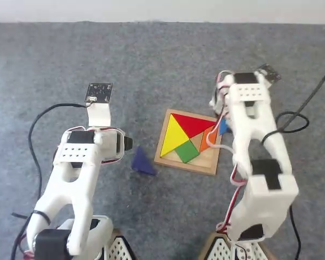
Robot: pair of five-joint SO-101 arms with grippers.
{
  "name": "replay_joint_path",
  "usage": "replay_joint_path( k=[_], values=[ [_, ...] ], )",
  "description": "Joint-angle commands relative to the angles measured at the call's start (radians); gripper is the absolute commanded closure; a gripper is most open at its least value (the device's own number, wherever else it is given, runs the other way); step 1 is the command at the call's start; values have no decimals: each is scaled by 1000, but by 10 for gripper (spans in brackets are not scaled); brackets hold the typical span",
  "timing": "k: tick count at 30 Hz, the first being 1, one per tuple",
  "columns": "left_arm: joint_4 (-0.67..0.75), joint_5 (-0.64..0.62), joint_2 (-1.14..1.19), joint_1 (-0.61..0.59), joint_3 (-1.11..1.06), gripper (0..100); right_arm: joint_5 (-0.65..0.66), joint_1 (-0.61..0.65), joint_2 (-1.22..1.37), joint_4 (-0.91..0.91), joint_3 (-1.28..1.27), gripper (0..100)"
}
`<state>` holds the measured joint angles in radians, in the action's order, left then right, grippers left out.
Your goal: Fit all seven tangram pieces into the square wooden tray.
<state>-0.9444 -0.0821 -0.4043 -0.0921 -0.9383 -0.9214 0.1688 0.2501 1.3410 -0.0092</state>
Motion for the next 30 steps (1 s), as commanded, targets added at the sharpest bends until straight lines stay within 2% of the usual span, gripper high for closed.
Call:
replay_joint_path(
  k=[1, 6, 9, 15, 22, 30],
  values=[
    [21, -6, -29, -5, 22, 746, 12, 73, -173, 10, -51, 908],
    [21, -6, -29, -5, 22, 746, 5, 269, -211, -61, -112, 908],
    [21, -6, -29, -5, 22, 746, -75, 357, -200, -189, -178, 908],
    [21, -5, -29, -5, 22, 746, -114, 386, -142, -417, -296, 909],
    [21, -3, -29, -5, 24, 746, -150, 447, -128, -397, -296, 909],
    [21, -3, -29, -6, 24, 746, -86, 504, -130, -348, -301, 903]
  ],
)
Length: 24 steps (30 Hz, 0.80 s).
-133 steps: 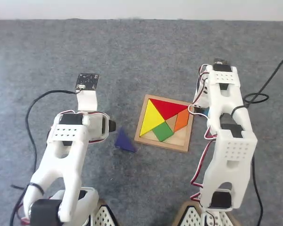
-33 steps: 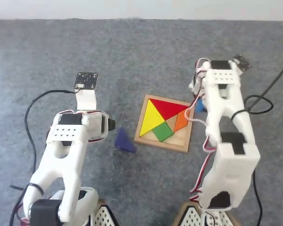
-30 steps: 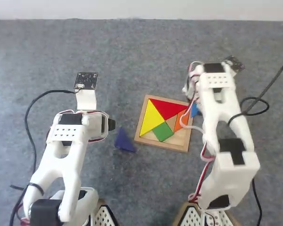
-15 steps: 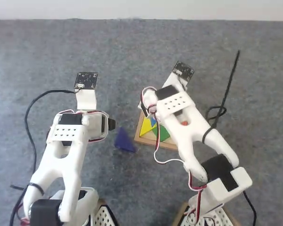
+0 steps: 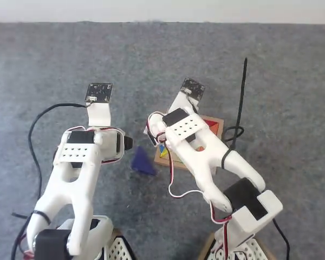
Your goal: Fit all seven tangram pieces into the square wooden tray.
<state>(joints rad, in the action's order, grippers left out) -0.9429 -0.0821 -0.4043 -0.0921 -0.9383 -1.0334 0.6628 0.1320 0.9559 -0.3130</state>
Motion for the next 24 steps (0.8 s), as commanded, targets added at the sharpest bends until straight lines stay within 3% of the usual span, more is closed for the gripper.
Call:
replay_joint_path(
  k=[1, 8, 11, 17, 24],
  values=[
    [20, -3, -29, -6, 24, 746, 28, 12, -13, 62, 8, 903],
    [20, -3, -29, -6, 24, 746, 20, 50, -13, 163, 2, 903],
    [18, -3, -29, -6, 24, 746, -52, 56, -13, 186, 8, 898],
    [18, -3, -29, -6, 24, 746, -193, 56, -7, 159, 17, 775],
    [21, -3, -35, -71, 33, 746, -270, 8, -10, 96, 29, 774]
  ],
)
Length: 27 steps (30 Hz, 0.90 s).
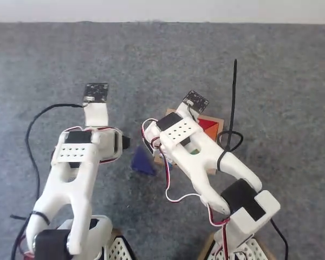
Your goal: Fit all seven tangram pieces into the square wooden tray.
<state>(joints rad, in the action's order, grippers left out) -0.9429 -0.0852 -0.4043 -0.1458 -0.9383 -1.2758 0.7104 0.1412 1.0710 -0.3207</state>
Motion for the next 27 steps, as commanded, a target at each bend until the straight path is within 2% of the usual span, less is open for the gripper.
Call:
replay_joint_path(
  k=[1, 7, 9, 11, 13, 15, 17, 19, 20, 24, 27],
  values=[
    [21, 0, -37, -15, 33, 746, -28, -56, -24, -15, 38, 773],
    [34, 0, -37, -14, 31, 746, 32, -127, -188, 64, 86, 773],
    [34, 2, -38, -15, 33, 746, 104, -137, -298, 99, 112, 772],
    [28, 3, -54, -18, 54, 746, 239, -157, -429, 143, 129, 772],
    [12, 5, -104, -18, 82, 746, 431, -191, -562, 179, 126, 772],
    [-21, 12, -189, -2, 93, 746, 671, -245, -677, 226, 92, 772],
    [-60, 54, -298, 69, 64, 745, 950, -341, -783, 254, 11, 775],
    [-95, 98, -417, 158, 13, 745, 1174, -433, -868, 260, -103, 775],
    [-107, 114, -466, 203, -10, 745, 1238, -469, -900, 257, -175, 782],
    [-164, 149, -574, 341, -45, 712, 1349, -595, -989, 209, -473, 896],
    [-170, 157, -540, 442, -51, 667, 1404, -690, -1038, 124, -649, 904]
  ],
)
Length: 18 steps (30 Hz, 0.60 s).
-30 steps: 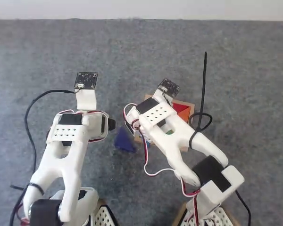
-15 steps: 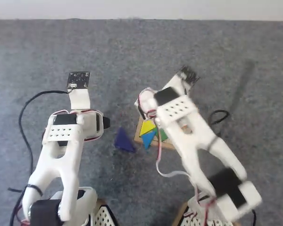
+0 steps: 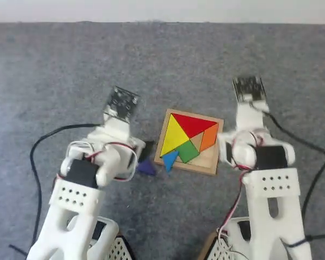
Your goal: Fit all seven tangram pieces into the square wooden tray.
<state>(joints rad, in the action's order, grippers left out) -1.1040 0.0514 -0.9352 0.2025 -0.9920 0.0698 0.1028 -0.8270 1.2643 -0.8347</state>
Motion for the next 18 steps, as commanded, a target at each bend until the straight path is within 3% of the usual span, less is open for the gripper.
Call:
replay_joint_path(
  k=[1, 5, 12, 18],
  values=[
    [-8, 23, 15, 127, 1, 667, 61, -117, -88, -88, -175, 904],
    [15, 41, 178, 230, 7, 682, 114, -220, -139, -127, -272, 907],
    [97, 35, 559, 235, 94, 710, 143, -240, -87, -222, -387, 905],
    [81, 43, 632, 207, 159, 710, 144, -240, -48, -248, -397, 904]
  ],
)
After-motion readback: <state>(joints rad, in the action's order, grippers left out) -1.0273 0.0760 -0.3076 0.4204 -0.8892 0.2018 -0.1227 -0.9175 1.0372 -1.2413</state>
